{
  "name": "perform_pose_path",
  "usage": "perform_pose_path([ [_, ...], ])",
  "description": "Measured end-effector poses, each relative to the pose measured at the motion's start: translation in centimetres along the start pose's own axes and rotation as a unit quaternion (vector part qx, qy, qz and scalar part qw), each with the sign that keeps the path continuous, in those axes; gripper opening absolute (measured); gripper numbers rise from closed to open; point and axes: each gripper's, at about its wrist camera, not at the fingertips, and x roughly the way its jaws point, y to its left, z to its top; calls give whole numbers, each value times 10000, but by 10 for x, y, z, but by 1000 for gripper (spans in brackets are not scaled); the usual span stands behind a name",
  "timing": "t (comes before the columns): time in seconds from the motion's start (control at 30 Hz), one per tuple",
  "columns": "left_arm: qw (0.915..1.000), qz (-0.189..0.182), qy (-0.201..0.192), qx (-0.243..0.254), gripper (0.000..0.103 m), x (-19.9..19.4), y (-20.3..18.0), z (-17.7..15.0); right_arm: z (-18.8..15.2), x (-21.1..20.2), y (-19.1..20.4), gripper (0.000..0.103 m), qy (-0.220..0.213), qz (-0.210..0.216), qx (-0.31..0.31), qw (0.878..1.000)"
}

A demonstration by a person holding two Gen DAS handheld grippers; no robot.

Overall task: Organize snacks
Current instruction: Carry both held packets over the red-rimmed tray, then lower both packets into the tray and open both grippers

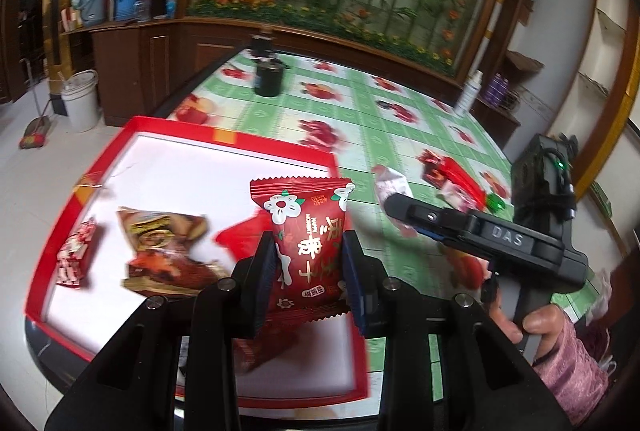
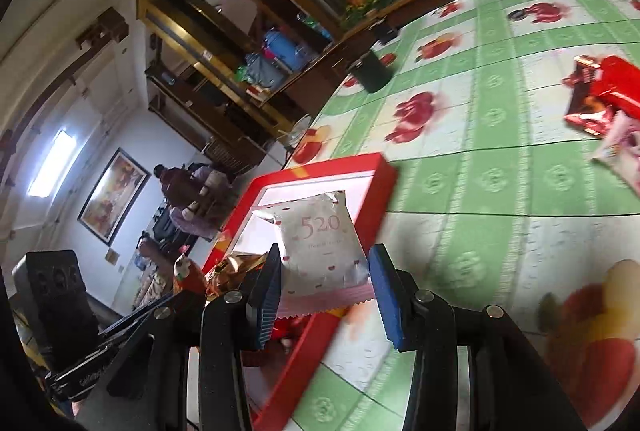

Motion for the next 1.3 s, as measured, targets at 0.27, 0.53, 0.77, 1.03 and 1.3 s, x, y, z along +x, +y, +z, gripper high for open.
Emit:
perform_pose_path([
  [0.27, 9990, 308, -12, -314, 30, -1, 33, -1, -5, 28, 19, 43, 290, 181, -122, 9993],
  [0.53, 9984, 370, 75, -421, 30, 5, 48, -5, -11, 39, 30, 43, 438, 277, -226, 9984],
  [0.77, 9977, 414, 174, -505, 30, 10, 53, -7, -12, 49, 35, 43, 560, 345, -245, 9975],
  [1.03, 9975, 458, 209, -497, 30, 11, 53, -7, -16, 64, 48, 43, 725, 473, -340, 9957],
  [1.3, 9971, 534, 206, -492, 30, 11, 54, -7, -17, 79, 57, 43, 825, 580, -467, 9938],
])
